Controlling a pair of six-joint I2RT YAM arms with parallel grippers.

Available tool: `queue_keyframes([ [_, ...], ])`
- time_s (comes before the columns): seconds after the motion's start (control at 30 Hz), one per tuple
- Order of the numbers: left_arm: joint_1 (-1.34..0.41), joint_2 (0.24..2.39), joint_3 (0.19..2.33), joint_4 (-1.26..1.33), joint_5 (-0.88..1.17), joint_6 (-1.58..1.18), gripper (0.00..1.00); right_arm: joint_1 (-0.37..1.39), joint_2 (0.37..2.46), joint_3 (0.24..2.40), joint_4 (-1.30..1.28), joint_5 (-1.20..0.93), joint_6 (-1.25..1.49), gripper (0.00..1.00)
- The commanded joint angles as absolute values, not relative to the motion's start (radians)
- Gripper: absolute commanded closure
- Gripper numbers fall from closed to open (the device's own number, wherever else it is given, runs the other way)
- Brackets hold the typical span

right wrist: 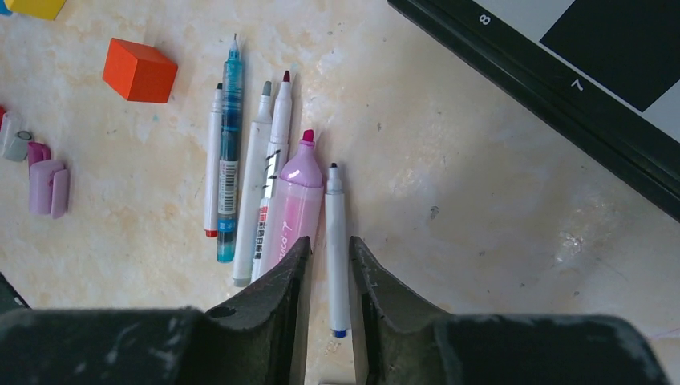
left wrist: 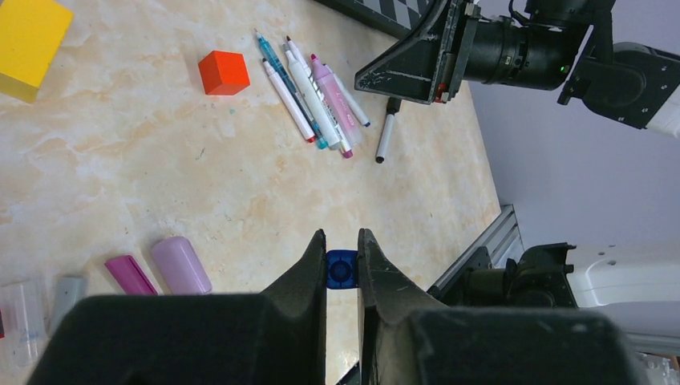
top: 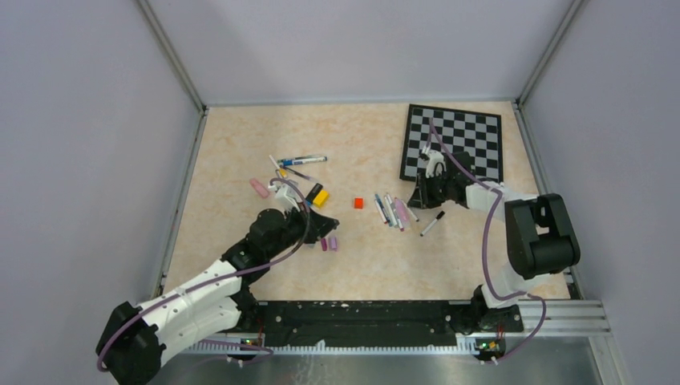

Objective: Open the pen caps
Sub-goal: Place the pen at the center of the board, then place the pen cap at the center of the board.

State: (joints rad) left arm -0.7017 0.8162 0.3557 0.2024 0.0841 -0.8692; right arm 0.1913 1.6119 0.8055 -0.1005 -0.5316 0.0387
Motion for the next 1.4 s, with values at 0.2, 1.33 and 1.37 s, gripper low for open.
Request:
queue_keyframes([
  [0.2, -0.7, 0.86, 0.368, 0.249, 0.14, -0.83, 0.98, 0.184, 1.625, 0.841, -0.107, -0.556, 0.057, 0.74],
  [1.33, -0.931, 1.526, 0.912, -0.368, -0.207, -0.728, 0.92, 0.049, 1.476, 0.874, -0.342, -0.88, -0.302, 0.72],
  [1.37, -0.931, 1.537, 0.919, -0.375, -0.212, -0.727, 0.92, 0.048, 1.478, 0.873, -0.341, -0.882, -0.302, 0.72],
])
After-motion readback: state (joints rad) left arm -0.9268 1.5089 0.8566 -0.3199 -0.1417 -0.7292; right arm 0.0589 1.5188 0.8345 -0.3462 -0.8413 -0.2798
